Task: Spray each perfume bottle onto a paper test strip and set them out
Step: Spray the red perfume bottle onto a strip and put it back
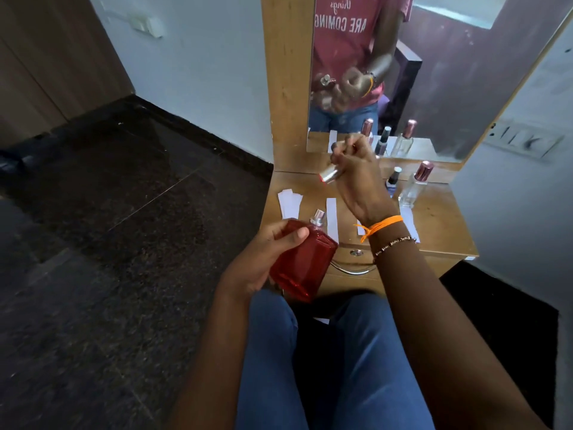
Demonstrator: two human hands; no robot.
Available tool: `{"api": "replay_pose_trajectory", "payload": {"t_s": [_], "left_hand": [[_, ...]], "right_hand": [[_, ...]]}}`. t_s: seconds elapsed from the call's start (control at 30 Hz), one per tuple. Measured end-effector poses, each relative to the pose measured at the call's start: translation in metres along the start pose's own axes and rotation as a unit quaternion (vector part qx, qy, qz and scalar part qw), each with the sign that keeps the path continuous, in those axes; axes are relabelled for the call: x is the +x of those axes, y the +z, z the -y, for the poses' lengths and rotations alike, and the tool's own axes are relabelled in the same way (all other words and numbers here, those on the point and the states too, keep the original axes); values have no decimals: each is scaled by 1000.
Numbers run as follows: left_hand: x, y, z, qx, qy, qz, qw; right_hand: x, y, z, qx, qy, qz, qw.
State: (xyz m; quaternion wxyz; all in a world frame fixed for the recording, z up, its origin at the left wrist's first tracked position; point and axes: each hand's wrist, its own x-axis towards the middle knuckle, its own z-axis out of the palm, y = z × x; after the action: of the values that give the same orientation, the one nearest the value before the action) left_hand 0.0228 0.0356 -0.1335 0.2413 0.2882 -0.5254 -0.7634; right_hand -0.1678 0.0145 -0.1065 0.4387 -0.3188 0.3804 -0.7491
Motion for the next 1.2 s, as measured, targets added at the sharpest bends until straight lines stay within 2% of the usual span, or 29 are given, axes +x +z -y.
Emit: {"api": "replay_pose_trajectory", "payload": {"t_s": [0.03, 0.13, 0.2, 0.3, 0.47, 0.53, 0.6, 0.67, 0.77, 0.83, 0.9, 0.97, 1.07, 1.13, 1.2], "left_hand": [[0, -1, -2, 7, 2, -10, 1000], [1, -5, -1, 3, 17, -32, 999], [2, -6, 0, 9, 22, -46, 999], [3, -7, 1, 25, 27, -69, 997], [7, -9, 2, 30, 42, -99, 994], [9, -9, 3, 33, 45, -99, 994], [12, -6, 4, 33, 51, -96, 993], [15, -1, 4, 25, 59, -101, 993], [20, 9, 3, 15, 53, -90, 994], [25, 15, 3, 25, 40, -69, 997], [30, 24, 4, 48, 5, -49, 998], [37, 33, 5, 95, -16, -45, 994], [59, 36, 7, 272, 26, -123, 954], [77, 35, 9, 386, 62, -184, 902], [93, 38, 11, 501, 77, -191, 840]], "right_hand": [[5, -2, -6, -130, -30, -2, 991], [17, -7, -25, -403, -104, 35, 909], [25, -8, -36, -493, -152, 31, 856], [36, -13, -54, -526, -154, 22, 836], [29, -22, -66, -548, -105, 12, 830], [19, -19, -60, -539, -122, -6, 834], [-3, -13, -48, -485, -164, -37, 858], [-34, -10, -35, -415, -153, -54, 895], [-82, -16, -25, -330, -42, 29, 942], [-102, -22, -22, -300, 0, 93, 949], [-109, -30, -21, -316, -14, 102, 943], [-112, -39, -18, -315, -22, 71, 946], [-115, -55, -11, -313, 6, 55, 948], [-118, -64, -6, -312, 20, 50, 949], [-120, -69, -1, -309, 20, 47, 950]]}}
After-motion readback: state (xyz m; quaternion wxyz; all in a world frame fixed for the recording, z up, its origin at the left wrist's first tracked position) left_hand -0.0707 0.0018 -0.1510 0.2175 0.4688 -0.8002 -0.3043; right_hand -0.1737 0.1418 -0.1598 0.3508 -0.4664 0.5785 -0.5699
